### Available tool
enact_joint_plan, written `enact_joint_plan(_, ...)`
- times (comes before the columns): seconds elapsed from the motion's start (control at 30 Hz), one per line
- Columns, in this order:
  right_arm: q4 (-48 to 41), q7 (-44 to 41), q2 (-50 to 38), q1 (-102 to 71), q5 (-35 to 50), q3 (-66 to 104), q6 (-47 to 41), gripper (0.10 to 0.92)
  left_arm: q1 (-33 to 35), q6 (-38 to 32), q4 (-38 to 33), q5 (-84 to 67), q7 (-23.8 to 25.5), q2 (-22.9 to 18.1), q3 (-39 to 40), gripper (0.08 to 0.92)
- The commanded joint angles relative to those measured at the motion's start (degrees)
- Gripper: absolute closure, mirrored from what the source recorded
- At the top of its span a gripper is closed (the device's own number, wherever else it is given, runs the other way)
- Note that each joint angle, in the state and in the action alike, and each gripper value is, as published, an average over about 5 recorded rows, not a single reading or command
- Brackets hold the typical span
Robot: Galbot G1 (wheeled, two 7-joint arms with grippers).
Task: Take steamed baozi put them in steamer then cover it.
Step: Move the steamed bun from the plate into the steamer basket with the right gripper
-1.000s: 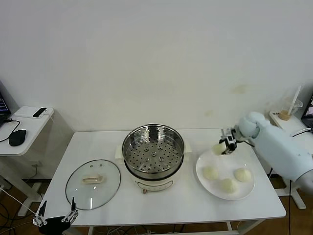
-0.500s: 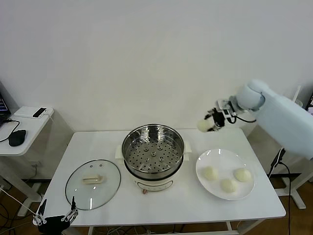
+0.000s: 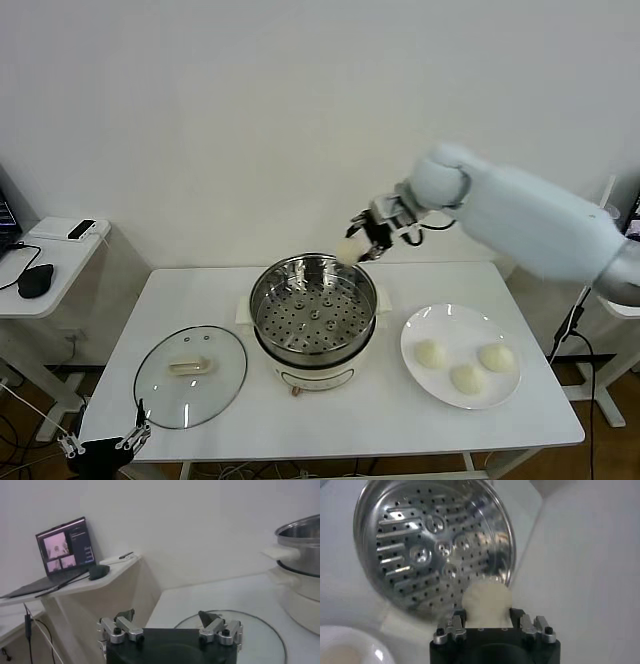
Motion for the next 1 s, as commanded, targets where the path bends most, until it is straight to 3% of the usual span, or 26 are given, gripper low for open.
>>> enact_joint_plan(0.03,-6.90,5.23,10.18,-0.21,-9.85,-8.00,12.12,0.465,0.11,-0.04,-0.22,-0.39,-0.08,-0.05,-1.13,0.177)
enact_joint_plan(0.3,-13.29,8.63,12.63,-3.90,-19.16,-7.33,18.52,0.465,-0.24,-0.08,0.26,-0.93,-0.12,-0.05,-1.77,0.177)
enact_joint_plan(0.87,-16.93,10.33,13.94,-6.39,-23.04,-6.31,20.81,0.460,-1.23,0.09,0.61,-1.12,-0.19,0.00,-1.67,0.177)
enact_joint_plan(1.0,-17.24,10.01,14.14,-6.25,-22.87,-6.22,20.80,0.418,-1.12,0.15,0.40,-1.10,-0.23,-0.14,-1.65,0.177)
